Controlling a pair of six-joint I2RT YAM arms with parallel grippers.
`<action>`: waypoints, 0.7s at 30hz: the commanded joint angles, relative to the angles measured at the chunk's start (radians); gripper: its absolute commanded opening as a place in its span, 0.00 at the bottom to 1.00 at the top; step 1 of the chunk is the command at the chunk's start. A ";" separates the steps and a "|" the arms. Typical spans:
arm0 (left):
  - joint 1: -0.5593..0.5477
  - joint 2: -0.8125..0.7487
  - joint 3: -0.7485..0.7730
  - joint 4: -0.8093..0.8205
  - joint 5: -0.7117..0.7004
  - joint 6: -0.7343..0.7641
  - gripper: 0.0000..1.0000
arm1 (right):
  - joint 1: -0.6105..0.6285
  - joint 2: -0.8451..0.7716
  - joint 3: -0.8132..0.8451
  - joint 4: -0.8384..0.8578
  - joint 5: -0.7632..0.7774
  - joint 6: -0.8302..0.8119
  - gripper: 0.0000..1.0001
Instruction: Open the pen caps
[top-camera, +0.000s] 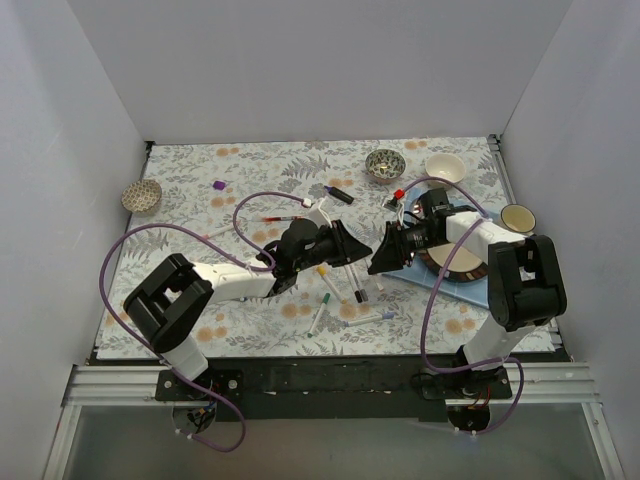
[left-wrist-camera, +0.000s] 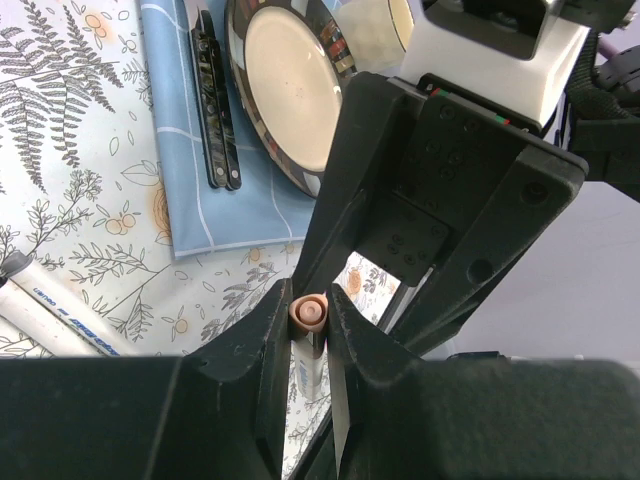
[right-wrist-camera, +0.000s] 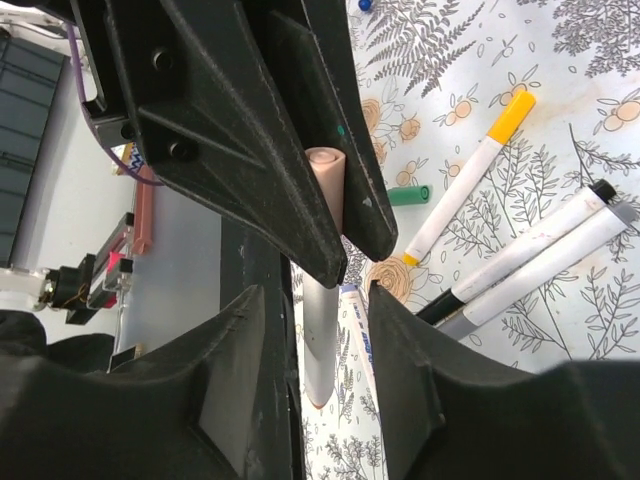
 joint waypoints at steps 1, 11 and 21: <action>-0.009 -0.044 -0.001 0.052 -0.024 0.017 0.00 | 0.006 0.004 -0.009 -0.019 -0.065 -0.033 0.54; 0.003 -0.089 0.014 0.057 -0.242 0.033 0.00 | 0.024 0.017 -0.028 -0.002 -0.077 -0.015 0.01; 0.266 -0.146 0.265 -0.041 -0.349 0.110 0.00 | 0.082 0.004 -0.026 -0.039 -0.076 -0.068 0.01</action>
